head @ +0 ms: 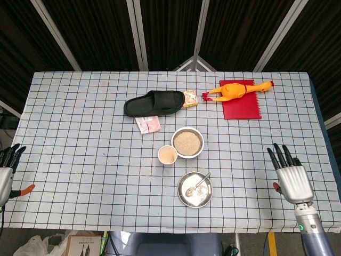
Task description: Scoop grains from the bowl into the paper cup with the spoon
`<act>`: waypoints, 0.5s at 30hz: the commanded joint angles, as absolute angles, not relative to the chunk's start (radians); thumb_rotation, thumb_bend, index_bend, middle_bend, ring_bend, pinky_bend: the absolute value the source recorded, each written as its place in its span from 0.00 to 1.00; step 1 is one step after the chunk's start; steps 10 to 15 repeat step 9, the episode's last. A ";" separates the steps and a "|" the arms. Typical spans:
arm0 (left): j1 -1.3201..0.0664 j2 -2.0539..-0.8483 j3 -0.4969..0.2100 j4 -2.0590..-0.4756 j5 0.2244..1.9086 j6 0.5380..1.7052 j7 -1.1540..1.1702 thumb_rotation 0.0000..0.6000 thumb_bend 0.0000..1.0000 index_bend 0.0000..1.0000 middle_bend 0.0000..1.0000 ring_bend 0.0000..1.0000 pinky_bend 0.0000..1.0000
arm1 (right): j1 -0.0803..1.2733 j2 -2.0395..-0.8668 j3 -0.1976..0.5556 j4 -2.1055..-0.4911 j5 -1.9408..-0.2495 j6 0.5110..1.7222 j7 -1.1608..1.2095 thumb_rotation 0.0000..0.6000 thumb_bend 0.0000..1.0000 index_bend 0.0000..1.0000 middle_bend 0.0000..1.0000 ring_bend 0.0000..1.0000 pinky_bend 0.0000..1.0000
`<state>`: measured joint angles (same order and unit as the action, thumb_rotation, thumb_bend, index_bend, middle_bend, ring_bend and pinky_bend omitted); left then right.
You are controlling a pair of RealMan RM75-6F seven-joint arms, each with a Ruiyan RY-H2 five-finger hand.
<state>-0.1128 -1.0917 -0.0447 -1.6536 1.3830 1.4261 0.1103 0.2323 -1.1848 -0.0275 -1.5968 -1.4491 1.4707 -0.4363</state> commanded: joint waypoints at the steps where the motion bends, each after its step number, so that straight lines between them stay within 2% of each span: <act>1: -0.107 -1.113 -0.053 -1.639 1.385 1.452 0.144 1.00 0.00 0.00 0.00 0.00 0.00 | 0.188 -1.135 -0.040 -1.618 -1.452 1.499 -0.346 1.00 0.18 0.00 0.00 0.00 0.33; 15: -0.097 -1.138 -0.062 -1.631 1.393 1.488 0.178 1.00 0.00 0.00 0.00 0.00 0.00 | 0.178 -1.126 -0.037 -1.607 -1.480 1.482 -0.270 1.00 0.18 0.00 0.00 0.00 0.33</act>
